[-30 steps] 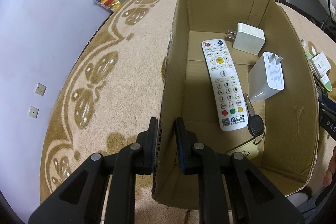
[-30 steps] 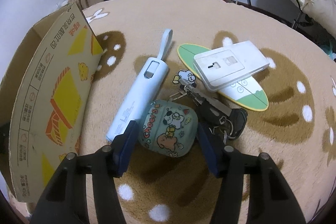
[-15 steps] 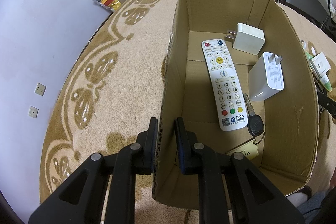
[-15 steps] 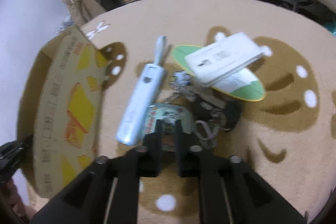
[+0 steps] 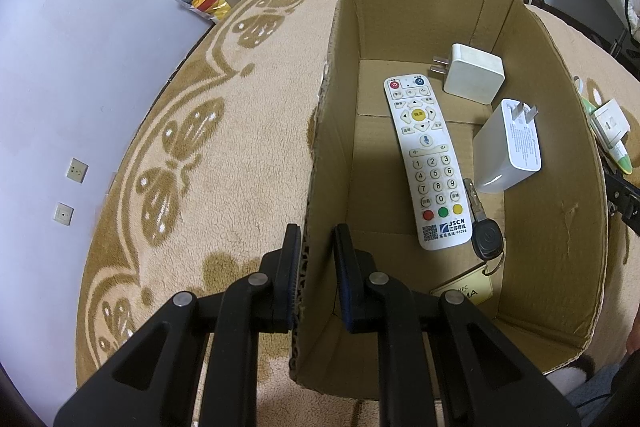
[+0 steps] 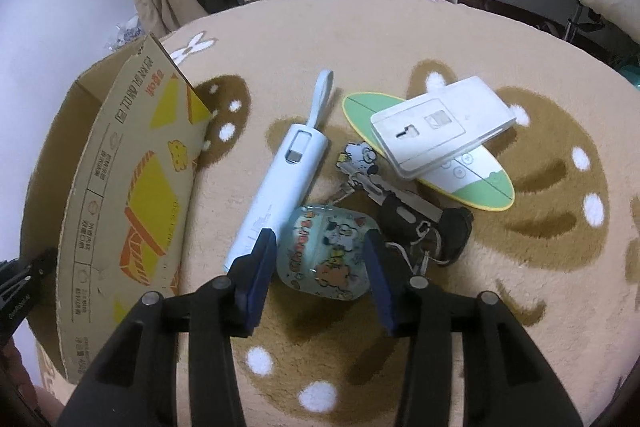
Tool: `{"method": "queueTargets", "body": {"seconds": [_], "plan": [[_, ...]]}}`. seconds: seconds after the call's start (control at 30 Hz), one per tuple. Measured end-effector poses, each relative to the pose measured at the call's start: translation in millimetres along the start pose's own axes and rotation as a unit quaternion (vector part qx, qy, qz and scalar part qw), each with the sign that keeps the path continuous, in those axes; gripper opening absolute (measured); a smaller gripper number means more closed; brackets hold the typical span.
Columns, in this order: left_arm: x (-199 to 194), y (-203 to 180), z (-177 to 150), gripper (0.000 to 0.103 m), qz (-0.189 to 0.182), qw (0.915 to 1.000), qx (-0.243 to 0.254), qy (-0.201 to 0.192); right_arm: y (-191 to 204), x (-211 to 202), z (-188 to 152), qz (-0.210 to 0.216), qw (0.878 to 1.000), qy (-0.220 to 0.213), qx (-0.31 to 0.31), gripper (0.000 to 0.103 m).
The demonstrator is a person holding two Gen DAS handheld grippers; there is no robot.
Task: Organize rigid objects
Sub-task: 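Close the right gripper around the green 'Cheers' case, then lift the case with the right gripper and carry it over the box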
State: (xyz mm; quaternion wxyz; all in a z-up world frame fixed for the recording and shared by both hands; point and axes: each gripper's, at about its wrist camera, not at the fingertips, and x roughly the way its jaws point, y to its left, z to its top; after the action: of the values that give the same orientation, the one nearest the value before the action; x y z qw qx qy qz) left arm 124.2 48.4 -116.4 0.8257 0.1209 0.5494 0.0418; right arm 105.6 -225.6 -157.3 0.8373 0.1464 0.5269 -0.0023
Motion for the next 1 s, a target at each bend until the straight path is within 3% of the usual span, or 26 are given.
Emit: {"method": "queueTargets", "body": {"seconds": [0.13,0.2,0.27,0.53,0.63,1.0], "plan": [[0,0,0,0.016,0.0,1.0,0.0,0.0,-2,0,0,0.006,1.0,0.001,0.004,0.05],[0,0,0,0.016,0.0,1.0,0.0,0.0,-2,1,0,0.01,1.0,0.004,0.001,0.06],[0,0,0,0.016,0.0,1.0,0.0,0.0,1,1,0,0.014,1.0,0.009,-0.005,0.063],[0,1,0,0.016,0.001,1.0,0.001,0.0,5,8,-4,-0.039,0.999,0.011,-0.027,0.064],[0,1,0,0.016,0.0,1.0,0.0,0.0,-5,19,-7,-0.021,0.999,0.035,-0.001,0.065],[0,2,1,0.016,-0.004,1.0,-0.002,0.001,1,10,-10,-0.033,0.999,-0.008,0.0,0.062]]}}
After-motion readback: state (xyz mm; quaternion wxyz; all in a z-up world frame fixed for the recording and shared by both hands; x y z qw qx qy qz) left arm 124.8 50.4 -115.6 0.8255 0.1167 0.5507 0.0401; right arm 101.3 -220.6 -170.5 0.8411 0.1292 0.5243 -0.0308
